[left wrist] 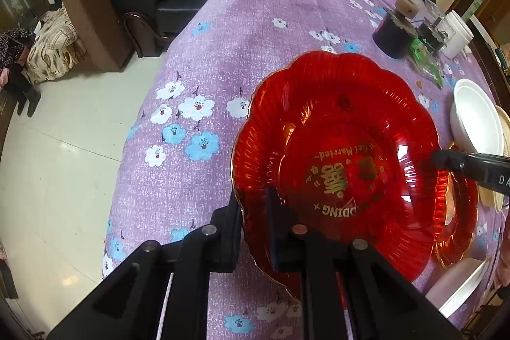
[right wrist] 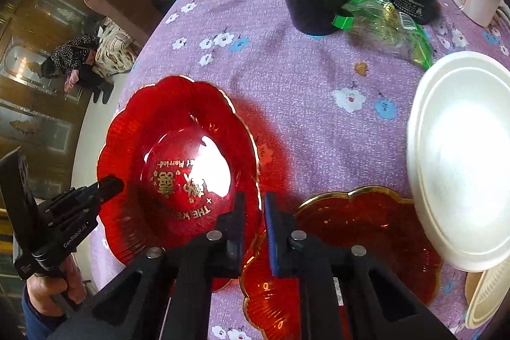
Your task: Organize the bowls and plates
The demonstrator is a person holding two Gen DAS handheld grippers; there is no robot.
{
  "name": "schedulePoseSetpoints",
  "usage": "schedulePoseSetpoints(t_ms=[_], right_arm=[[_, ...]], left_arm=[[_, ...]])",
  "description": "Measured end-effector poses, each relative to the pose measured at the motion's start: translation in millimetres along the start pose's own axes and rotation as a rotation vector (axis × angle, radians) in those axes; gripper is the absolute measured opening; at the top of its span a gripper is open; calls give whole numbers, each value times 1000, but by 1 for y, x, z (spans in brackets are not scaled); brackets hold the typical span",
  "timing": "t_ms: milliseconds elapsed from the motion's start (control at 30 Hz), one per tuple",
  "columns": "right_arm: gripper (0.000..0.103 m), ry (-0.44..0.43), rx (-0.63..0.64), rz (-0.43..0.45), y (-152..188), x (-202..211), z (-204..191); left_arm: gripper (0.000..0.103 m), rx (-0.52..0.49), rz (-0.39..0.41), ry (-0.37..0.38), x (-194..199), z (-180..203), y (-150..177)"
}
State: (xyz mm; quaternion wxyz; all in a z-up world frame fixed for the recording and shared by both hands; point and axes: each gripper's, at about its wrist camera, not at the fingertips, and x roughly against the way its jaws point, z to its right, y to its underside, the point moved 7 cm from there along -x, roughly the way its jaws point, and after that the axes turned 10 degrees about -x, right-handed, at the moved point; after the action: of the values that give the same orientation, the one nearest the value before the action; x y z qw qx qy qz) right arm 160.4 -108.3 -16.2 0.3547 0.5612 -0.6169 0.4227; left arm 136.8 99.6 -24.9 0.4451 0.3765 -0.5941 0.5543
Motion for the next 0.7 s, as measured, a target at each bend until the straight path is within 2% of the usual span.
schedulePoseSetpoints(t_ms=[267, 700], right_arm=[[12, 11, -4, 22, 4, 5, -5], [12, -24, 13, 18, 22, 14, -23]], left_arm=[[14, 3, 1, -11, 3, -3, 4], [15, 20, 7, -23, 20, -12, 24]])
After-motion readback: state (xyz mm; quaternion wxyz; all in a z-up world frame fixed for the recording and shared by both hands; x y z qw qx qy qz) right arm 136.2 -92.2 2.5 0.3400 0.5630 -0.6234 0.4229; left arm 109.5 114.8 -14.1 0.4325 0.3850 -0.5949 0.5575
